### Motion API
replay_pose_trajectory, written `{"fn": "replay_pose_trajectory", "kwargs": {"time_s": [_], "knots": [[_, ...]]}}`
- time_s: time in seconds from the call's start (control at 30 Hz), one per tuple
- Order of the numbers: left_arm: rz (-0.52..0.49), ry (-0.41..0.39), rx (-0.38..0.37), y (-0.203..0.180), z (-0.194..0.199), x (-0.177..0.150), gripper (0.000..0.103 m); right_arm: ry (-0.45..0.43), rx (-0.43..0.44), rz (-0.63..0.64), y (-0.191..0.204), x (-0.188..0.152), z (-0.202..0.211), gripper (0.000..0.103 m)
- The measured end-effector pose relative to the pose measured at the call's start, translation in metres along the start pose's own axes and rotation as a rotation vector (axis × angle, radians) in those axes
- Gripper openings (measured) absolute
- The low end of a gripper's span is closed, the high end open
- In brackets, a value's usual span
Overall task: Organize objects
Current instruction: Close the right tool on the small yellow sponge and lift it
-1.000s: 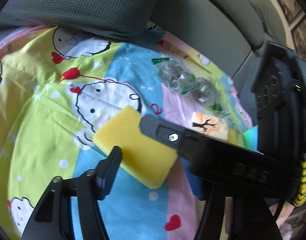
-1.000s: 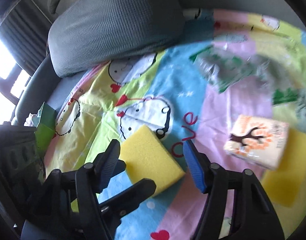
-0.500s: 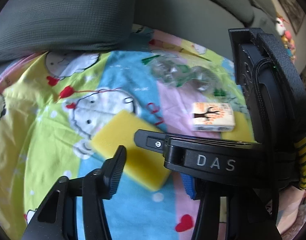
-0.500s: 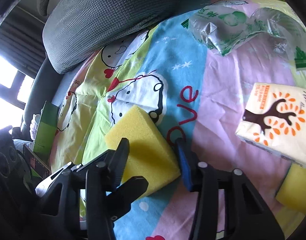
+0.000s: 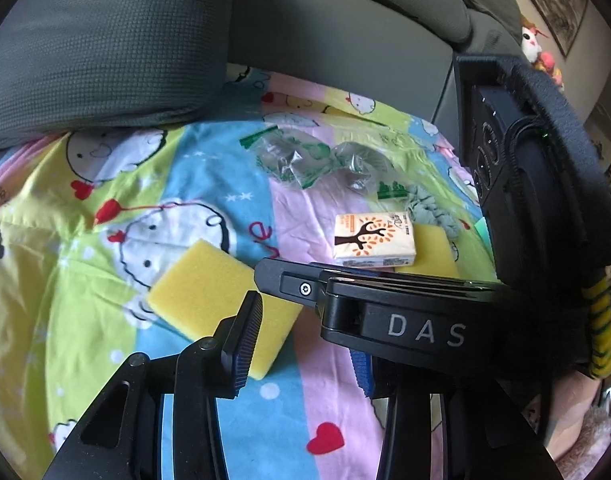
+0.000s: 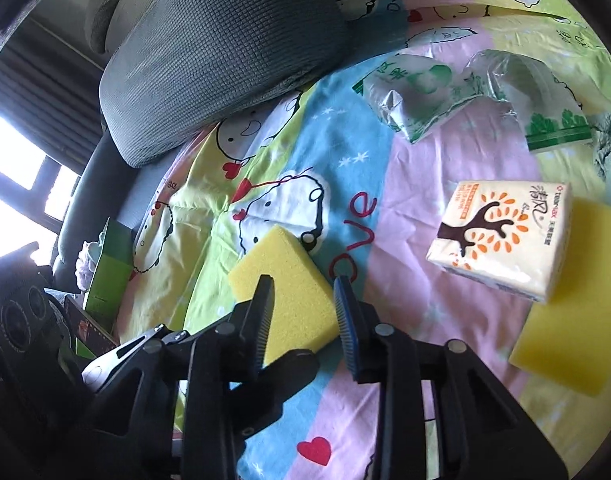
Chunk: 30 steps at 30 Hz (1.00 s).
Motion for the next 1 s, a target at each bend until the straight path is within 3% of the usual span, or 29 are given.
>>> {"fn": "replay_pose_trajectory", "kwargs": {"time_s": [0.13, 0.2, 0.3, 0.47, 0.63, 0.7, 0.83, 1.0], "knots": [[0.039, -0.025, -0.010, 0.014, 0.010, 0.006, 0.062, -0.029, -0.011, 0.006, 0.001, 0.004, 0.005, 0.065], [0.058, -0.032, 0.038, 0.025, 0.010, 0.007, 0.062, -0.047, 0.000, -0.008, 0.001, 0.006, 0.006, 0.069], [0.092, -0.015, 0.108, 0.044, 0.003, 0.007, 0.062, -0.061, -0.036, -0.017, -0.004, 0.011, 0.006, 0.069], [0.209, 0.079, 0.033, 0.062, -0.022, -0.007, 0.062, 0.004, 0.014, -0.037, -0.005, 0.014, -0.022, 0.069], [0.235, 0.103, 0.001, 0.061, -0.035, -0.015, 0.059, 0.101, 0.026, -0.023, -0.001, 0.000, -0.053, 0.066], [0.214, 0.091, 0.019, 0.057, -0.035, -0.014, 0.058, 0.100, 0.018, 0.000, 0.002, -0.001, -0.050, 0.050], [0.159, 0.038, 0.043, 0.043, -0.025, -0.004, 0.055, 0.086, 0.050, -0.054, -0.003, -0.004, -0.040, 0.047], [0.009, -0.076, 0.009, -0.009, 0.003, 0.017, 0.055, -0.078, 0.012, -0.007, 0.007, 0.011, 0.017, 0.047]]}}
Point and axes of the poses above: each gripper's, at about its wrist camera, not at the fingertips, and z roughly against the way its jaws point, y to its left, x to its top, the point moved 7 cm from there along -z, roughly the way its jaws point, and after that the axes turned 9 degrees about z, right-handed, at the moved point
